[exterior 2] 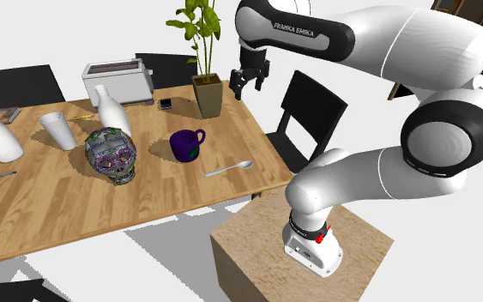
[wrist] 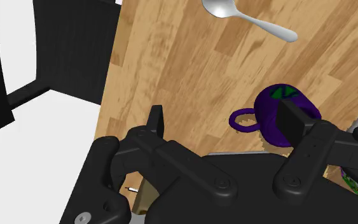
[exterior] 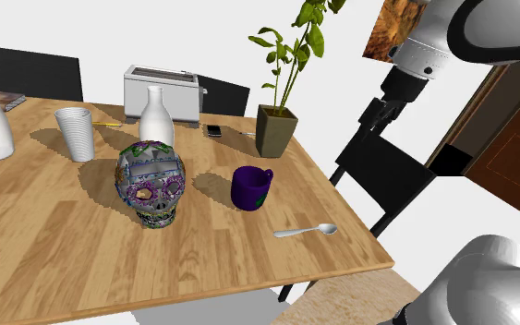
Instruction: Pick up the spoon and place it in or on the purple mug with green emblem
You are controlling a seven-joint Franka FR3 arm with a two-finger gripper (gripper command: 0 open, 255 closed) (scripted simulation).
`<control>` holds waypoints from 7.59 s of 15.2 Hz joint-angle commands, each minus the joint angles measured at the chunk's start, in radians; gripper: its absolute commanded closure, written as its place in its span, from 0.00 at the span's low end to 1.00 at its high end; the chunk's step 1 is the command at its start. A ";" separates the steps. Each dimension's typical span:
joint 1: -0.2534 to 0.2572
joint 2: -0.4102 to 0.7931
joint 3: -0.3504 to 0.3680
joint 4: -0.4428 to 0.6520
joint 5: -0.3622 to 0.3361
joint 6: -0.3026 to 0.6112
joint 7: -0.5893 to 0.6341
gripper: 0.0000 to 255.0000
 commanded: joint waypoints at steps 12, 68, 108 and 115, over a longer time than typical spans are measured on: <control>0.195 0.018 -0.147 -0.327 0.051 0.332 -0.424 0.00; 0.397 0.068 -0.244 -0.377 0.111 0.397 -0.749 1.00; 0.516 0.731 -0.312 0.209 0.311 0.439 -0.865 1.00; 0.516 0.745 -0.313 0.186 0.323 0.473 -0.878 1.00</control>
